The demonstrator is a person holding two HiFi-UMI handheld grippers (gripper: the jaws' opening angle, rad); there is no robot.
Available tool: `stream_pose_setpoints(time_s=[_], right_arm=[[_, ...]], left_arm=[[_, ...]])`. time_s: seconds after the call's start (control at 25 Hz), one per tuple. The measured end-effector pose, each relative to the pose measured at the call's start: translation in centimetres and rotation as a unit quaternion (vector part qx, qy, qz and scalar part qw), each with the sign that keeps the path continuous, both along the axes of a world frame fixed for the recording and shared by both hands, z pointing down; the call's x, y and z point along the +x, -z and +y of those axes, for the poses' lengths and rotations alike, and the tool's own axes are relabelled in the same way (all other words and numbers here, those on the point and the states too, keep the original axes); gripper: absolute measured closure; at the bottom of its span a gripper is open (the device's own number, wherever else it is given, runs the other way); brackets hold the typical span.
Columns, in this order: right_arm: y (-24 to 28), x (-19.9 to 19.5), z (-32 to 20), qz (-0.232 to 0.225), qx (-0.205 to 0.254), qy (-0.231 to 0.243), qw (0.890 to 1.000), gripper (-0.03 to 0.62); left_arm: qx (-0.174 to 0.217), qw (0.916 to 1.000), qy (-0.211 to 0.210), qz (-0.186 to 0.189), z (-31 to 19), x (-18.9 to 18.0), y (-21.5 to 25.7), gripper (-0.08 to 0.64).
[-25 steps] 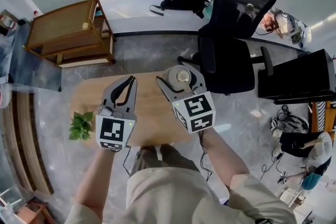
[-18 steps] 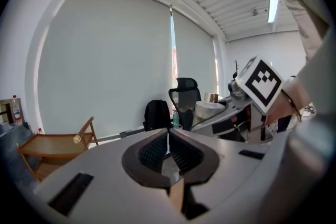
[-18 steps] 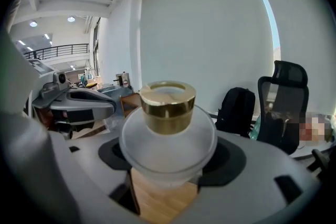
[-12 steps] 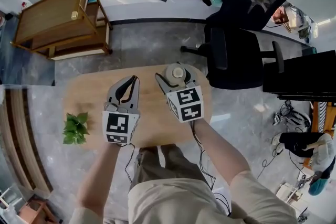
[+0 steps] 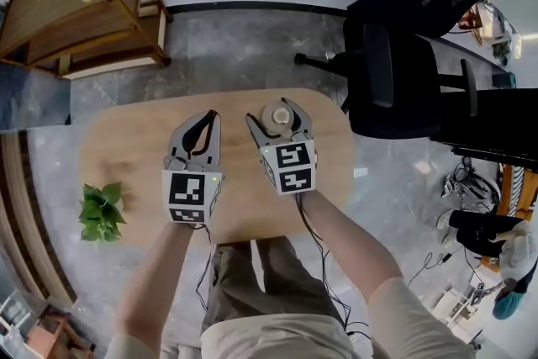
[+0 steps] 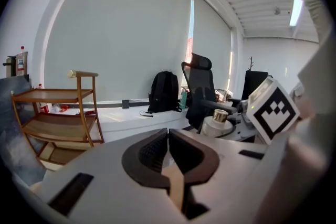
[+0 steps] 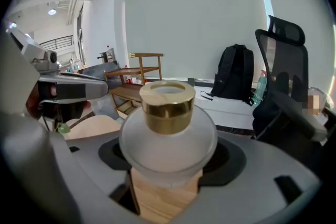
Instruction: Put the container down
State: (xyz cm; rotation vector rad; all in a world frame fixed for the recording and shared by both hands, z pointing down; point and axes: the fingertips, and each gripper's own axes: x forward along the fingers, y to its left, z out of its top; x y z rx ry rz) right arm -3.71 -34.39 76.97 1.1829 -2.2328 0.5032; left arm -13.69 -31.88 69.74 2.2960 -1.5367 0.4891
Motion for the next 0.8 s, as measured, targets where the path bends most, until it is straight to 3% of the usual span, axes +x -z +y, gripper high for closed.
stream_pose_setpoints(time_s=[0.2,0.48,0.68,0.8], right_arm=[[-6.4,0.2,-0.5,0.009,0.0,-0.017,1.0,0.264],[-13.8,0.0,-0.5,0.024,-0.017,-0.013,0.999,0.264],[-17.1,-0.2,-0.5,0.028,-0.016,-0.008,0.999,0.264],[-18.1,0.3,-0.3,0.027,-0.016,-0.01,0.999,0.264]], left_arm=[[-0.031,0.9995,-0.006,0.0,0.3,-0.1,-6.3,0.548],[-0.052,0.9977,0.032,0.028,-0.3,-0.5,-11.8,0.548],[-0.063,0.996,0.007,0.062,-0.1,1.0,-14.7,0.548],[-0.073,0.9953,-0.007,0.063,0.6,1.9,-16.2,0.548]])
